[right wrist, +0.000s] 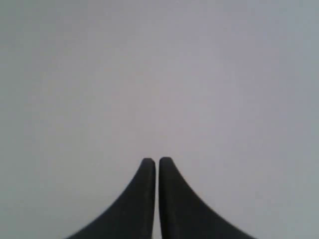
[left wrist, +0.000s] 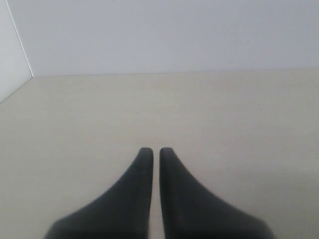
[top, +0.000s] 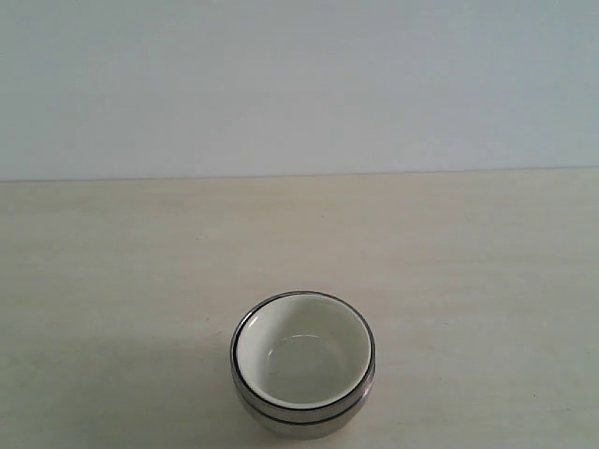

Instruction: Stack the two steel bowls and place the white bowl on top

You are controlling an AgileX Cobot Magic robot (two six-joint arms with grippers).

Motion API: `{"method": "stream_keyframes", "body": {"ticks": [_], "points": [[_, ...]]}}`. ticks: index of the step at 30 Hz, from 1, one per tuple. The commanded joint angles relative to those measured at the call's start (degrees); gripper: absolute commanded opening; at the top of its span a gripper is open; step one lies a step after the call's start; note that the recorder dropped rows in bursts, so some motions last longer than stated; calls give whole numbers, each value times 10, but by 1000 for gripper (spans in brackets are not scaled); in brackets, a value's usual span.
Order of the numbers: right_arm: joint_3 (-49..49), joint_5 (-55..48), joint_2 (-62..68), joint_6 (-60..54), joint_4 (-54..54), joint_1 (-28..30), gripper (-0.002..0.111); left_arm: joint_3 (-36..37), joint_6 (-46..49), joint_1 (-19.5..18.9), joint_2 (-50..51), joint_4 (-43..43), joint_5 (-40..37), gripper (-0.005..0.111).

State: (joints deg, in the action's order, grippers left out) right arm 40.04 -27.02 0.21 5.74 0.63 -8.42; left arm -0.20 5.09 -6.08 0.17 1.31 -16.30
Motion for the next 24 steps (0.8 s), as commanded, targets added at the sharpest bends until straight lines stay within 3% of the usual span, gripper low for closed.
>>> {"method": "stream_keyframes", "body": {"ticks": [1,9,17,24], "points": [[-1,15,-2,-3,-6,38,0,2,-6,0,-2,2,4,4],[-45,77,-2,-1,-35,39,0,2,-6,0,-2,2,4,4],[-213,218,-2,26,-65,39,0,2,-6,0,-2,2,4,4],[-358,260,-2,53,-65,39,0,2,-6,0,-2,2,4,4]]}}
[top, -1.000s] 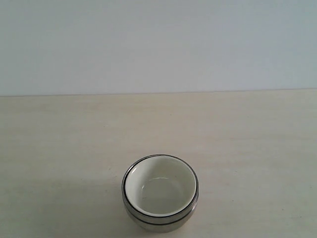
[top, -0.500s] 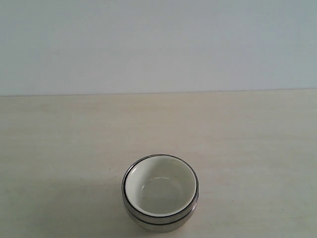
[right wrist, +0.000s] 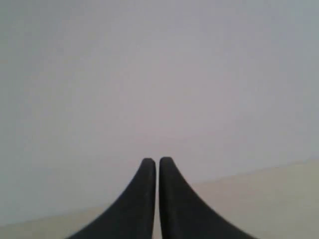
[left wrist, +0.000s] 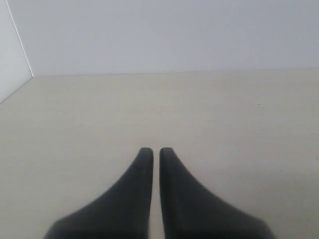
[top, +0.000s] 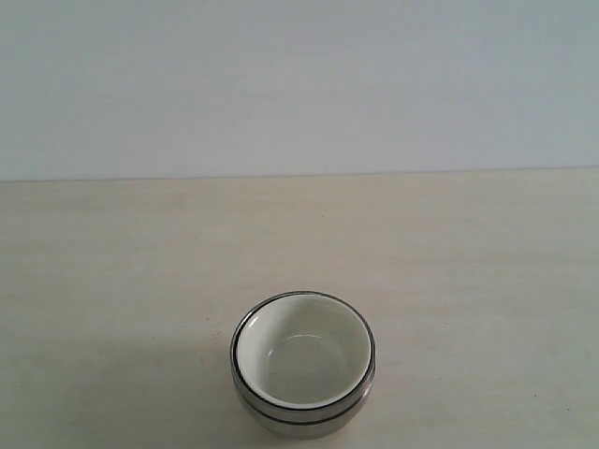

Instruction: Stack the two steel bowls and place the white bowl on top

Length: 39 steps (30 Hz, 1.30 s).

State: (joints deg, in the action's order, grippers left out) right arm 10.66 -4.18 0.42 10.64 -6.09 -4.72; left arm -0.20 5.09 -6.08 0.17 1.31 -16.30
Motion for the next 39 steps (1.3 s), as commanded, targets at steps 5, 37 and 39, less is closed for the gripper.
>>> {"method": "stream_keyframes", "body": {"ticks": [5,37,39], "points": [[-107,9,-4,-10,10,2,0,2,-6,0,-2,2,4,4],[-107,-67,-4,-115,42,2,0,2,-6,0,-2,2,4,4],[-107,-117,-4,-143,45,2,0,2,-6,0,-2,2,4,4]]}}
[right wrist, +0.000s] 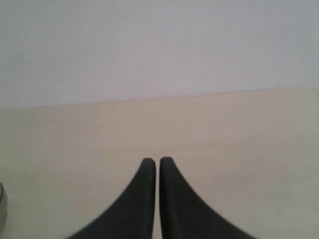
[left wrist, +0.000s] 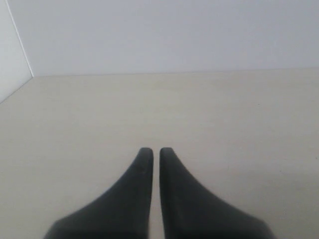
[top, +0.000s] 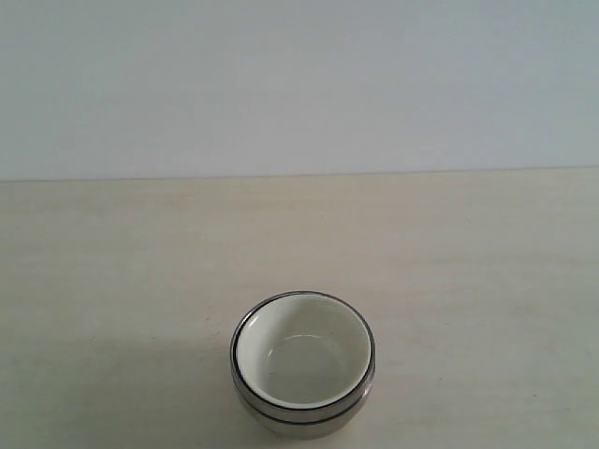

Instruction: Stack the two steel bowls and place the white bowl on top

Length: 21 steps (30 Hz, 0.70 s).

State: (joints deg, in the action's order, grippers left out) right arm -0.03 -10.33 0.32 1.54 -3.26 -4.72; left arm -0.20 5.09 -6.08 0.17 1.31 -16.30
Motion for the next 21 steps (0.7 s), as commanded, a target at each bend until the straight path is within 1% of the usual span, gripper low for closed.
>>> {"method": "stream_keyframes", "body": {"ticks": [1,8,21], "points": [[0,-82,-3,-57,17,2,0,2,-6,0,-2,2,4,4],[0,-87,-3,-34,6,2,0,2,-6,0,-2,2,4,4],[0,-87,-3,-34,6,2,0,2,-6,0,-2,2,4,4]]}}
